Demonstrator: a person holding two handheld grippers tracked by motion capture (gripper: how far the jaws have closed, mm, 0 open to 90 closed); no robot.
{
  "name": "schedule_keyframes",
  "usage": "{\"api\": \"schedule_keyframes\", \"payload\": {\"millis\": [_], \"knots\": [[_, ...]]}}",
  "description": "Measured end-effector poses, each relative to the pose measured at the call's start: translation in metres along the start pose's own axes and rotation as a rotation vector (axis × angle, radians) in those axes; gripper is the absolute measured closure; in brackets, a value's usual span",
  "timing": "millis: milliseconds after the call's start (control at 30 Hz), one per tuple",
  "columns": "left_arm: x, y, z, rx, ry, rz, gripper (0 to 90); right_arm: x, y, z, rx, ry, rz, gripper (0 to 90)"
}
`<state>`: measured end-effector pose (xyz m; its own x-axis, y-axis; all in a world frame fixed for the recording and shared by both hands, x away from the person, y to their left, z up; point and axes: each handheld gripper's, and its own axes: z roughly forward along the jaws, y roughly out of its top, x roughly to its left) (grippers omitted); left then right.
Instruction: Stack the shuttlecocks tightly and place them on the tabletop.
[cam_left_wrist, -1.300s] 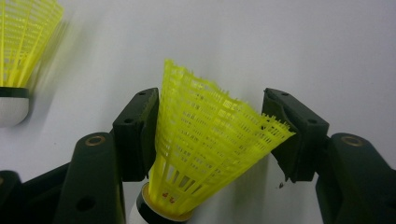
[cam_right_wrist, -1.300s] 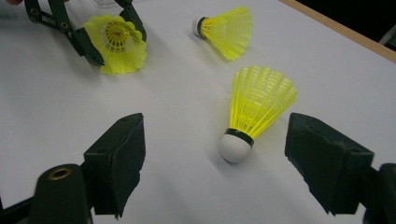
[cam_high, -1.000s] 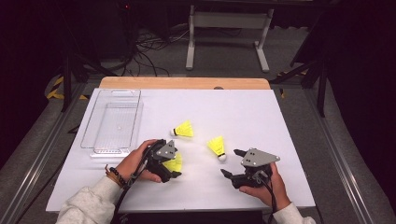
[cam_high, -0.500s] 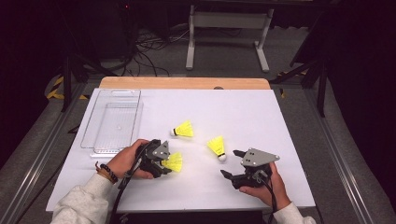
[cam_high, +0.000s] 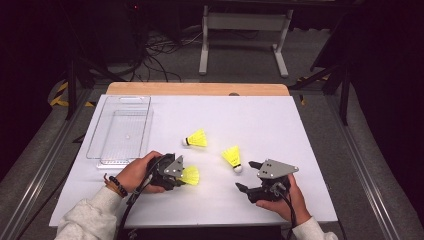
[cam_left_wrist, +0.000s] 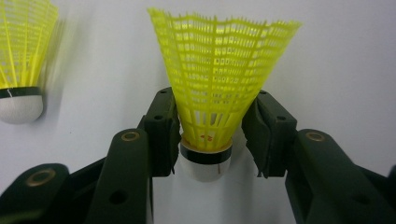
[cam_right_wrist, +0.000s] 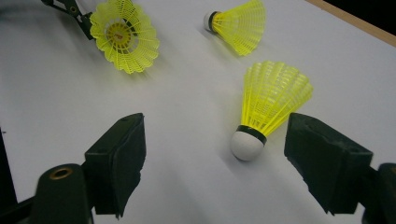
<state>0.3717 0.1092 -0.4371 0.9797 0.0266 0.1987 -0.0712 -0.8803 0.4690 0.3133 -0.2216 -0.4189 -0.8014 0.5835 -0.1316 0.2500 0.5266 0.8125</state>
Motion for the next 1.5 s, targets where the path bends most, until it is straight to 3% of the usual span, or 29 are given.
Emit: {"api": "schedule_keyframes", "payload": {"millis": [100, 233, 467, 600, 700, 800, 867, 933, 1033, 1167, 1267, 1500], "knots": [[-0.002, 0.003, -0.002, 0.015, 0.011, 0.01, 57.8, 0.0, 0.0, 0.0, 0.001, 0.0, 0.0, 21.6], [-0.006, 0.008, -0.002, 0.038, -0.006, 0.019, 58.1, 0.001, 0.0, 0.0, 0.003, 0.003, -0.003, 21.6], [-0.007, 0.015, 0.009, 0.053, 0.002, -0.002, 56.8, 0.002, 0.0, 0.002, 0.005, 0.007, -0.003, 21.6], [-0.005, 0.016, 0.008, 0.09, 0.022, 0.038, 59.1, 0.002, 0.0, 0.002, 0.007, 0.009, -0.004, 21.6], [0.007, 0.011, -0.001, 0.122, 0.03, 0.045, 60.1, 0.001, 0.0, 0.002, 0.004, 0.011, -0.001, 21.6], [0.012, 0.009, -0.001, 0.134, 0.03, 0.064, 60.8, 0.002, 0.0, 0.003, 0.008, 0.015, 0.0, 21.6], [0.013, 0.01, 0.004, 0.169, 0.047, 0.082, 62.1, 0.002, 0.0, 0.004, 0.011, 0.014, -0.001, 21.6], [0.015, 0.011, 0.008, 0.176, 0.043, 0.107, 63.5, 0.002, 0.0, 0.005, 0.013, 0.015, 0.001, 21.6], [0.017, 0.01, 0.012, 0.163, 0.022, 0.102, 63.1, 0.002, -0.001, 0.005, 0.016, 0.017, -0.001, 21.6], [0.016, 0.01, 0.012, 0.154, 0.024, 0.086, 62.7, 0.002, -0.001, 0.006, 0.018, 0.021, -0.002, 21.6], [0.011, 0.014, 0.01, 0.162, 0.036, 0.113, 60.4, 0.003, -0.001, 0.007, 0.022, 0.025, -0.006, 21.6], [0.011, 0.014, 0.009, 0.144, 0.027, 0.105, 61.3, 0.003, -0.001, 0.007, 0.027, 0.029, -0.007, 21.7]]}}
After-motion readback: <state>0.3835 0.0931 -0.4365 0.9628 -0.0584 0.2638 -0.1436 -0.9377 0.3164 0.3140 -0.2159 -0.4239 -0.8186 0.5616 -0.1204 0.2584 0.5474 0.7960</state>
